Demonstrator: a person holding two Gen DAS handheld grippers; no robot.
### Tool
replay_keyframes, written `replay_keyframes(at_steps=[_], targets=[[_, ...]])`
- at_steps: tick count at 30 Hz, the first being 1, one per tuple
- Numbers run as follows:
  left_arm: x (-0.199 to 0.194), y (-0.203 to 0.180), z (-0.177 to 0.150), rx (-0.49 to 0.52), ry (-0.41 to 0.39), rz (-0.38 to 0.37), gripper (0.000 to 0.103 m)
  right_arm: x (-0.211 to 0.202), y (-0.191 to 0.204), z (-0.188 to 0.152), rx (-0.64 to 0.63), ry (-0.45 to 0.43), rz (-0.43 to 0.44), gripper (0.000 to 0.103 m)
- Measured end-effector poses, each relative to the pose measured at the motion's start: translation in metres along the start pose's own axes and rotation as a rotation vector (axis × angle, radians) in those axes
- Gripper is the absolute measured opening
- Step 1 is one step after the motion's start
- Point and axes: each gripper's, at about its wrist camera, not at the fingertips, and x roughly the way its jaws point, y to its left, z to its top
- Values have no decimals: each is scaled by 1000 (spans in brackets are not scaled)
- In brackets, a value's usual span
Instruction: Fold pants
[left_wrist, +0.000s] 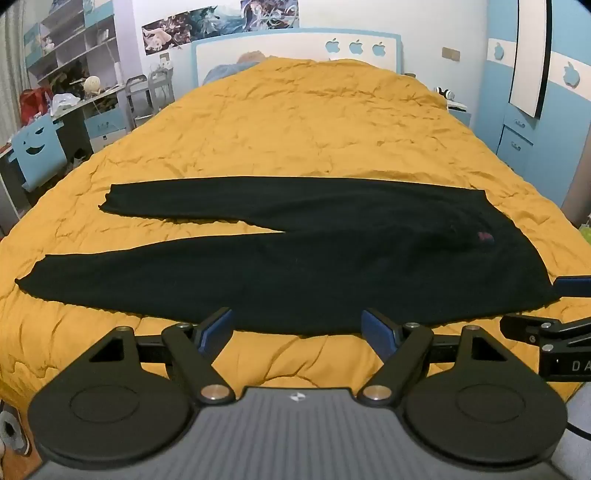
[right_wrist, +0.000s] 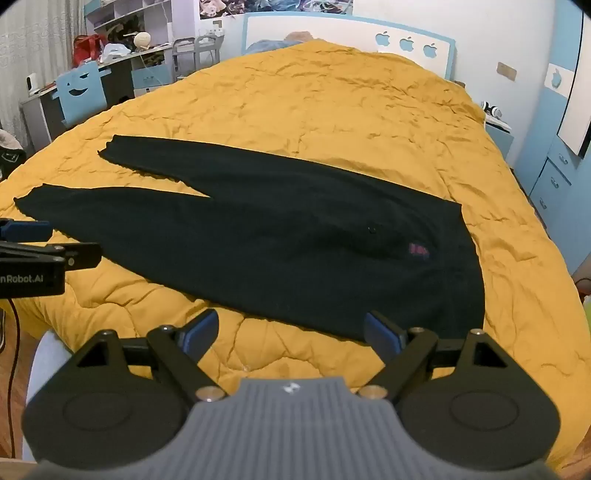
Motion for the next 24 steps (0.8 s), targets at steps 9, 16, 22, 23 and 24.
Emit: replay_keyframes(at_steps=[9, 16, 22, 23, 24], targets=[[5, 3, -1, -3, 7, 3, 92, 1, -1, -2, 14, 7, -7, 82], [2, 1, -3, 1, 1, 5, 91, 2, -4, -1, 16, 13, -4, 82], [-2, 3, -1, -14, 4, -7, 88, 2, -4, -2, 27, 16, 0, 82], [-2, 3, -2, -15, 6, -9, 88, 2, -4, -2, 25, 16, -1, 82], [-2, 4, -2, -16, 7, -11, 88, 2, -4, -2, 25, 16, 0, 82]])
